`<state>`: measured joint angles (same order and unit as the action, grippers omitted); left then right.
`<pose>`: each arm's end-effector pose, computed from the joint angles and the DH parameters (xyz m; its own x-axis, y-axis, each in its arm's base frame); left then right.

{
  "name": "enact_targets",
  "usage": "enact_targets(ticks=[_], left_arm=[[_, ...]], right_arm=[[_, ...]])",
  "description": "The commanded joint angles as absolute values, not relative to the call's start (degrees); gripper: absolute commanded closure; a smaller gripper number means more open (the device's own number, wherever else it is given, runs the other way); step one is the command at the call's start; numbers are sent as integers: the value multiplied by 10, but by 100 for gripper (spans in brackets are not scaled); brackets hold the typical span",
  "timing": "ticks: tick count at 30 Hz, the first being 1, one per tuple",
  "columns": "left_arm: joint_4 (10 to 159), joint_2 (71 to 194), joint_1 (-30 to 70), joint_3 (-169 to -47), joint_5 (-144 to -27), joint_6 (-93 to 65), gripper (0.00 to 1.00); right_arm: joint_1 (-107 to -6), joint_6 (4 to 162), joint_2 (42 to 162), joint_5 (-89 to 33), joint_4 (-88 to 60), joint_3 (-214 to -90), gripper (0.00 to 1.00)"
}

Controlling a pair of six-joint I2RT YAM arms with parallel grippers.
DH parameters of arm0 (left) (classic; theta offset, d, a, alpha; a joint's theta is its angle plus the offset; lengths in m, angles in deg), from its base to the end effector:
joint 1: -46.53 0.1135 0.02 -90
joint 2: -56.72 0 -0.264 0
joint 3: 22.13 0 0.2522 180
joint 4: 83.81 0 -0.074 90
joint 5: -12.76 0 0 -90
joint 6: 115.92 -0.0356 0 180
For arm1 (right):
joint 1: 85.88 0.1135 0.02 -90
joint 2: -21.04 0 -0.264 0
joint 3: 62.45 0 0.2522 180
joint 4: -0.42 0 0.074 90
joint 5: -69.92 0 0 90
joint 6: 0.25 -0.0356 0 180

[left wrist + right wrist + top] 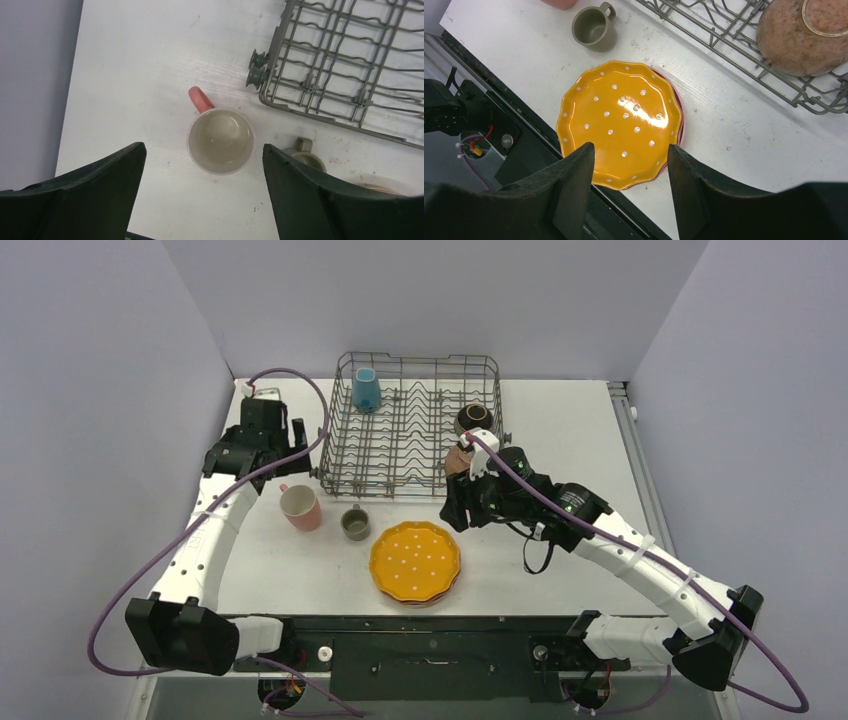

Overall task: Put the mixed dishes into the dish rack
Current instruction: Pick up the cup at the center of the board.

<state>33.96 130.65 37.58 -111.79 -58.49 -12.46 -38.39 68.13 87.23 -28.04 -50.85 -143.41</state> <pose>0.2624 -0.0297 0.3574 -0.6803 -0.1160 -0.7237 -0.2361 0.9695 0.0665 0.1620 0.1840 0.3543 -0.6704 -0.1913 -0.7170 -0.6005 0.7074 0.3728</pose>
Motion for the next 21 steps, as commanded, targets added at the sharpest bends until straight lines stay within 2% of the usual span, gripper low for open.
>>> enact_targets(ticks=[1,10,21], left_arm=[[340,1280,394,-1076,-590,-102,18],[376,1304,435,-1002,-637,-70,35],[406,1365,451,-985,-633,-60,48]], right_arm=[[-364,680,884,-261,-490,-1460,49],[-336,676,880,-243,-493,-1451,49],[-322,668,866,-236,-485,-1429,50]])
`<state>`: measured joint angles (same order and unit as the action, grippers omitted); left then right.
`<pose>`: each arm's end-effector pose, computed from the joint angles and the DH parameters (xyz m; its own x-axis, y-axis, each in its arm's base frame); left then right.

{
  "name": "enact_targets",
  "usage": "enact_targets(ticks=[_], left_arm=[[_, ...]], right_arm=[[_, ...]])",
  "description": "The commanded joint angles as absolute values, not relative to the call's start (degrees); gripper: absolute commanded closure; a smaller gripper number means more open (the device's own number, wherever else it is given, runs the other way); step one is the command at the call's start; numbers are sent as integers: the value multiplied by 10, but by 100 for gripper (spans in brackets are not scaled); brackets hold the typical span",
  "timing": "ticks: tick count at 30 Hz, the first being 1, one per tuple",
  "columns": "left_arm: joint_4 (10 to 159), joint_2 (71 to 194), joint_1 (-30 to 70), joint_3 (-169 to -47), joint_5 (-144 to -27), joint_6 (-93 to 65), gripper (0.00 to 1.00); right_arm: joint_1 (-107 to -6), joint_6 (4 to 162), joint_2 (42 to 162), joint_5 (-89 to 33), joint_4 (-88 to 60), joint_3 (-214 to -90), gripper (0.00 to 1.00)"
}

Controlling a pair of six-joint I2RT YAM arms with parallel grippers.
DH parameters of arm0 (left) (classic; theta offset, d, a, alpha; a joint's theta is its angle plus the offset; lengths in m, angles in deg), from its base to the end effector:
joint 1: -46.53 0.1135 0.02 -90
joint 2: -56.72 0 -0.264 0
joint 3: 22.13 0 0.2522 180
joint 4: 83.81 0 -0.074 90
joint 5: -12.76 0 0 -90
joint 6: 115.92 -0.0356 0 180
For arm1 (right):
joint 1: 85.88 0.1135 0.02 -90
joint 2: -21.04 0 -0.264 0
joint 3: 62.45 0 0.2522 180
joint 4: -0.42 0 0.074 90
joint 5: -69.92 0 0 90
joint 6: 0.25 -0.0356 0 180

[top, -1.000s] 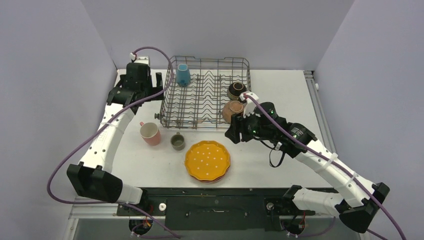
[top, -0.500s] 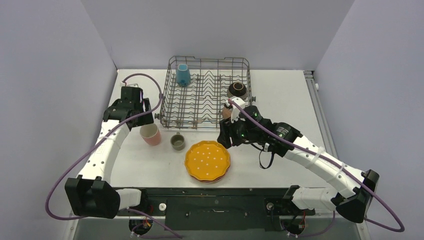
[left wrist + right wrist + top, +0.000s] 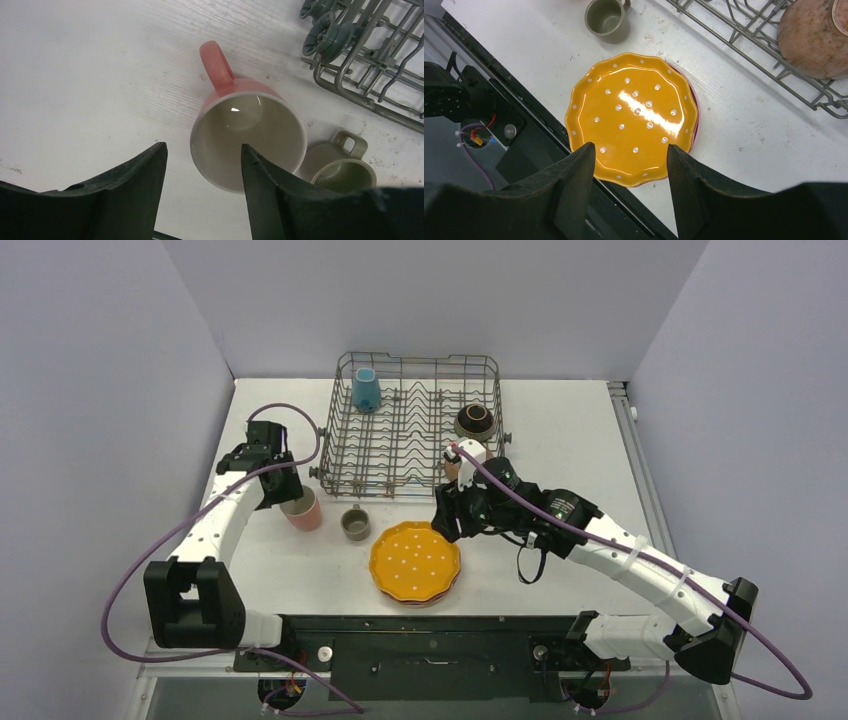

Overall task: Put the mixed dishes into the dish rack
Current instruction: Pick up the cup at the center of the board.

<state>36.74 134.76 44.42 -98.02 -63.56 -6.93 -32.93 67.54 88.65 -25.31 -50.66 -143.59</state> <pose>0.2691 -0.0015 0.2668 -0.8063 -0.2867 -0.5174 -0.3585 0.9326 0.0419 0.1489 0.2026 0.3499 -0.6568 -0.2453 -0.7130 -0.6373 0.6860 0.3511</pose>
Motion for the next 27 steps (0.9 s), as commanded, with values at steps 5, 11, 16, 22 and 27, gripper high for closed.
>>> enact_targets(ticks=[5,11,16,22,27], left_arm=[[418,1396,454,-993,-633,-60,53],[428,1417,455,-995,-637,-61,67],[437,1425,456,-987,-642,-65,84],[445,1414,455,-971,-641,-68,100],[444,1389,454,-969,-642,-76,100]], right_arm=[[-317,662,863,-235,-481,-1418,50],[-310,659,865,-231,-479,-1415,50],[-304,657,873,-227,-480,-1418,50],[-297,658,884,-224,-482,-1425,51],[-290,662,894,-224,-484,-1433,51]])
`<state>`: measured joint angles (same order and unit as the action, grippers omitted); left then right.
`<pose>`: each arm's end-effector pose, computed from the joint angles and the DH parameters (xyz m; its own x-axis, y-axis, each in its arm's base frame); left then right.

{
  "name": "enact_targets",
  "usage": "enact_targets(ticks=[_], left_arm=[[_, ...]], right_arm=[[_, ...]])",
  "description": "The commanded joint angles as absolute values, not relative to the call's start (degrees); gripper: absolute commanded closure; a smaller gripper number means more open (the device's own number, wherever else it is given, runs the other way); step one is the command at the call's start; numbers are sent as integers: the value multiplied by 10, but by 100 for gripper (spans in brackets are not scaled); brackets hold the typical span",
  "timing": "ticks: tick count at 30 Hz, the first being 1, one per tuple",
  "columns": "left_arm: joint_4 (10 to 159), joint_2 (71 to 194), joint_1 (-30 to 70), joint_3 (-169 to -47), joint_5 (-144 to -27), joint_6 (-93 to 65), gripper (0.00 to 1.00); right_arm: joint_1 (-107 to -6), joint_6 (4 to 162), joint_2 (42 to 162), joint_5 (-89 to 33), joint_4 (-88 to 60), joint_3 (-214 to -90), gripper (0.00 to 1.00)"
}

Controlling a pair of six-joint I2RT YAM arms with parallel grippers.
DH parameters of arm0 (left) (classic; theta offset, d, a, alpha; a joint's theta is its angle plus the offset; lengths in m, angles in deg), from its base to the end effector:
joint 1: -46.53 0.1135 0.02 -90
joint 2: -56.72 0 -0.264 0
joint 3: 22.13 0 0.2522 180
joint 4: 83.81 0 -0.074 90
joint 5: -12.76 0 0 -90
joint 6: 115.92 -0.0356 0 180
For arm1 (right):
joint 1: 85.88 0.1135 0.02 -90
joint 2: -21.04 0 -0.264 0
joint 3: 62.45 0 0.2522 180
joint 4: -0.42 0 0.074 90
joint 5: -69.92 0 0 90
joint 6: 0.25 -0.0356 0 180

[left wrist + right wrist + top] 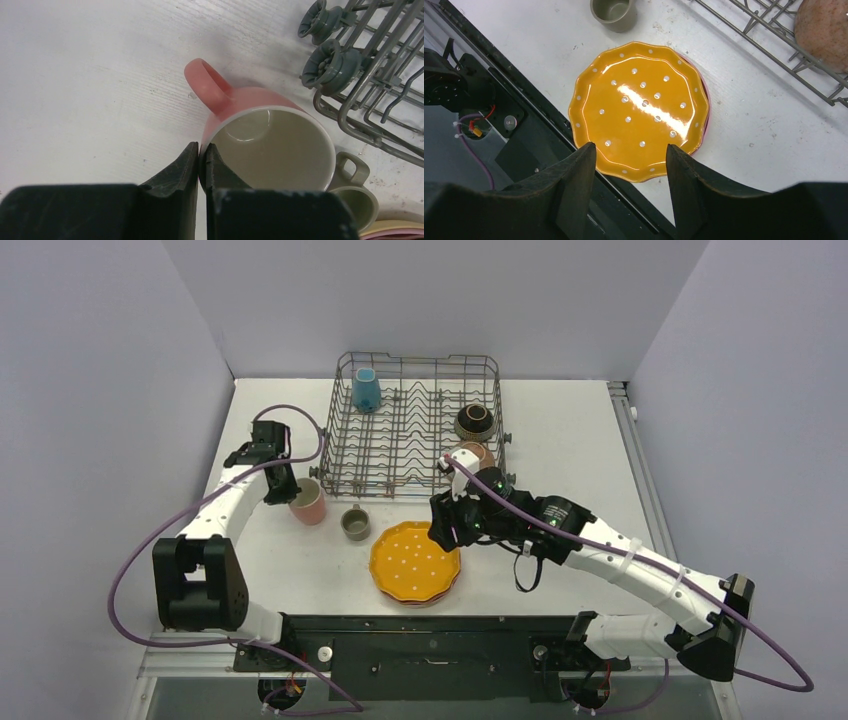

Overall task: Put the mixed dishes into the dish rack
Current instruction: Pick up the cup at the center of the board.

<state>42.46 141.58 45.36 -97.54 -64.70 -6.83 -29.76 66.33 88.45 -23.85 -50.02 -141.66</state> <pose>0.2943 0.0017 0.2380 -0.8177 -0.3026 -0.4897 -0.3655 0.9301 0.0355 0.1380 0.2097 0.3404 -0.6601 -0.2715 -0.7004 -0.6481 0.6773 0.3481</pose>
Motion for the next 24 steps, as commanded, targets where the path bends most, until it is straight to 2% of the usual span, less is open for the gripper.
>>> enact_targets(ticks=[1,13,24], left_arm=[[443,1380,452,-968,-649,-79,100],[408,1281,403,-968,-690,-104,100],[381,1211,358,-989,-821,-146,100]], right_arm=[[-289,663,895,-224,-486,-1436,51],[-281,679,911,-226,-492,-1457,50],[-281,685,902,-229,-488,-1455,50]])
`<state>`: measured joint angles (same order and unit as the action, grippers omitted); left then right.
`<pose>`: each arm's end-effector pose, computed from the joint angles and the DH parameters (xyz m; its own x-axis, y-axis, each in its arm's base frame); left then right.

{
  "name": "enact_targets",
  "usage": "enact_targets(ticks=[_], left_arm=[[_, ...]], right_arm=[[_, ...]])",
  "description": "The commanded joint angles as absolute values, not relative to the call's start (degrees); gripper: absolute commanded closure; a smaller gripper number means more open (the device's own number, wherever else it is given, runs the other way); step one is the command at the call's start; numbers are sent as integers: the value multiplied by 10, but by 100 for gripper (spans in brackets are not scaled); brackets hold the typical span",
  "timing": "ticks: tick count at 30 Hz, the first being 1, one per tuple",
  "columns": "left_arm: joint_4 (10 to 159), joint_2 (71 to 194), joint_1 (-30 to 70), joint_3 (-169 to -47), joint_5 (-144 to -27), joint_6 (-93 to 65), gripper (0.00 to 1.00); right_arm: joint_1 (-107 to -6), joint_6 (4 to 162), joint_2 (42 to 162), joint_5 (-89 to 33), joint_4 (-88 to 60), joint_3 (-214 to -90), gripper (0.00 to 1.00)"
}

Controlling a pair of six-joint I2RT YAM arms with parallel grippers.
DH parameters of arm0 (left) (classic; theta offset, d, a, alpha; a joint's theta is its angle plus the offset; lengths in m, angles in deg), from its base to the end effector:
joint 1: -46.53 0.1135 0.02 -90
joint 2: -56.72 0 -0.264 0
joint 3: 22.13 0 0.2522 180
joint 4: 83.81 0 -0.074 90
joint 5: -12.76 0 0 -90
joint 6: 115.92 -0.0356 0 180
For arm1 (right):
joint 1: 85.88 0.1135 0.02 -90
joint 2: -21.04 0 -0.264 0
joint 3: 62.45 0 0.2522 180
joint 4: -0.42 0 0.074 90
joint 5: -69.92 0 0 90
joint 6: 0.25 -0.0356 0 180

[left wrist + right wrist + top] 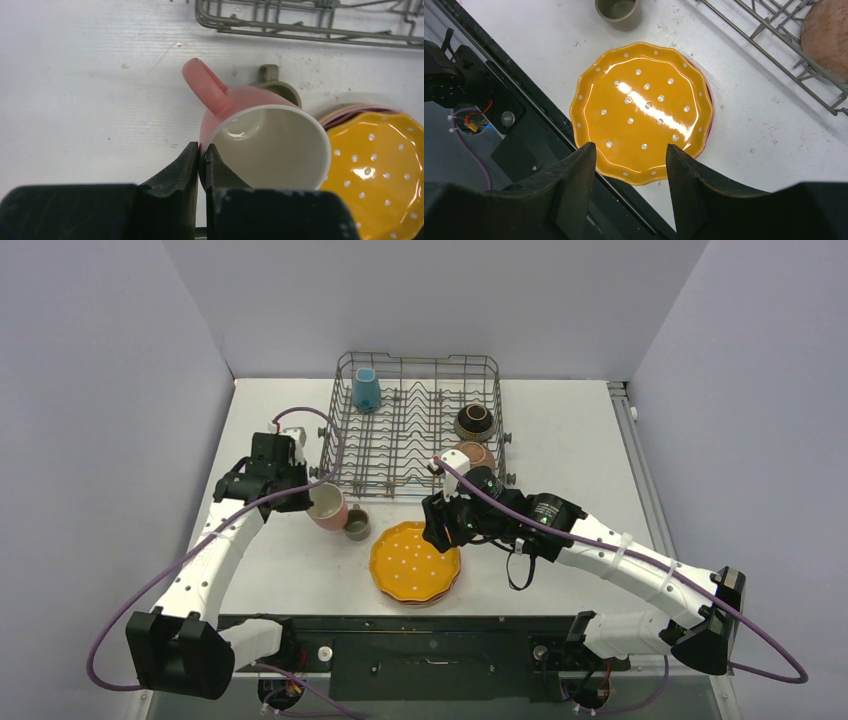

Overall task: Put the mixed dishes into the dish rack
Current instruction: Pick up the cup at the center of the board.

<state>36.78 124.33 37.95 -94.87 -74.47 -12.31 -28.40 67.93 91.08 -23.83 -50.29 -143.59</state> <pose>0.2322 -0.0333 0.2912 -0.8088 -0.1157 -0.5767 -0.0712 0.9925 -0.0992 0.1387 0.2220 0.3404 -0.6410 -0.3155 -0.6997 -0.6789 0.6584 0.3251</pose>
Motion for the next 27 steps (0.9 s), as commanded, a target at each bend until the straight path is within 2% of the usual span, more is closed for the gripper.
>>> enact_targets(ticks=[1,8,16,27], left_arm=[[380,1207,343,-990,-829,-151,100],[380,1183,275,-1006,-860,-166,100],[374,1184,182,-1029,-828,-154,100],[393,1205,113,-1035,-792,-111,100]], right_arm=[[-281,683,901,-228,-487,-1455,50],[-281,666,902,-230,-479,-1456,49],[-281,624,914,-230,-461,-1460,49],[-280,569,937,-217,-450,-1477,49]])
